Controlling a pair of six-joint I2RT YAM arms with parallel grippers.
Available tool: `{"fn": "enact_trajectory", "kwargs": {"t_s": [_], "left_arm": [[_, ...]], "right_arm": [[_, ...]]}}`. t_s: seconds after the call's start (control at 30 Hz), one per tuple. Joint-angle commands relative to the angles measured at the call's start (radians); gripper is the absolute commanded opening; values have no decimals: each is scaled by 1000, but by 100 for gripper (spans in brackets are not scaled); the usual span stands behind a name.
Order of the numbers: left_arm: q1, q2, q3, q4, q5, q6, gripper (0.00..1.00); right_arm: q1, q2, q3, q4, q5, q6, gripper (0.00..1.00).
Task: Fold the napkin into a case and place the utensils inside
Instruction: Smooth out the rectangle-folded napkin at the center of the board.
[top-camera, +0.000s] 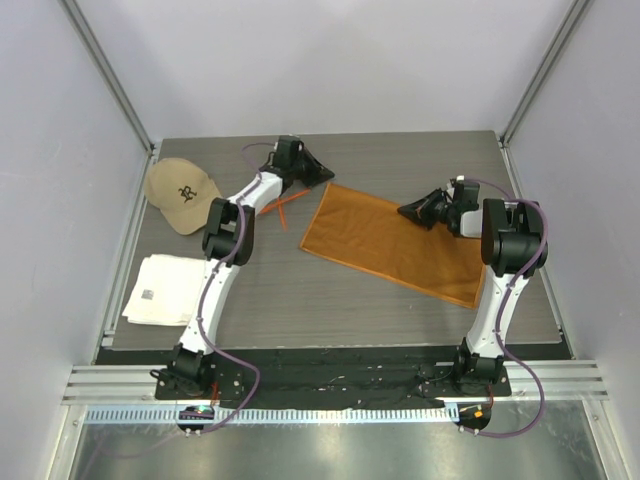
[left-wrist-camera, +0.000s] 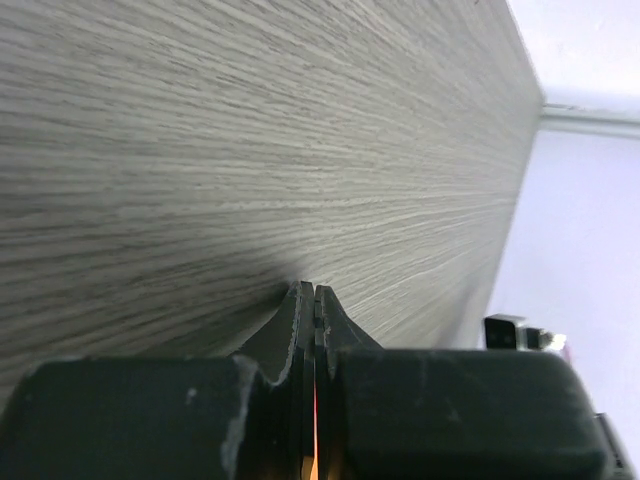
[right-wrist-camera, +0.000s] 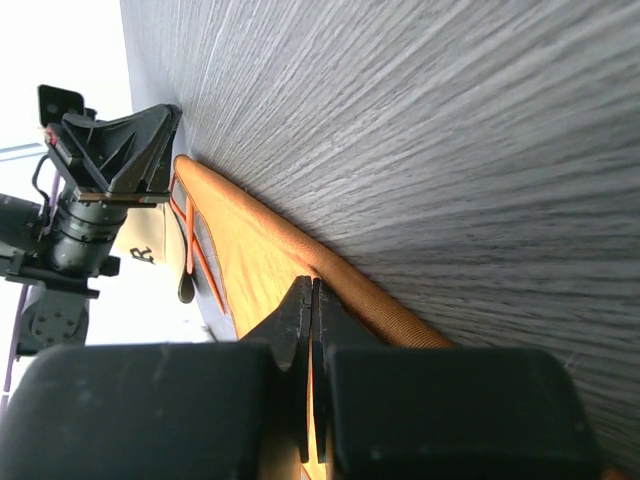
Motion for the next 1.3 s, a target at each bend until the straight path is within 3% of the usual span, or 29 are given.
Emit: {"fn": "enact_trajectory", "kwargs": {"t_s": [0.0, 0.17, 0.3, 0.6, 0.83, 0.93, 1.27], "left_arm": [[-15, -87, 29, -147, -48, 159, 0], [-52, -307, -73, -146, -66, 240, 0], [-113, -367, -226, -46, -37, 175, 0], [-193, -182, -302, 170, 57, -16, 0], [-109, -146, -372, 134, 12, -24, 0], [-92, -149, -345, -20, -35, 46, 0], [-86, -142, -369, -41, -19, 103, 0]], "right_arm": [[-1, 12, 18, -115, 42, -53, 1], [-1, 9, 69, -166, 42, -42, 1], [-1, 26, 89, -159, 29, -19, 1], [-7, 54, 111, -153, 3, -47, 1], [-55, 55, 98, -141, -15, -68, 1], [-114, 51, 95, -161, -26, -111, 1], [-329, -66, -26, -360, 23, -344, 1]]}}
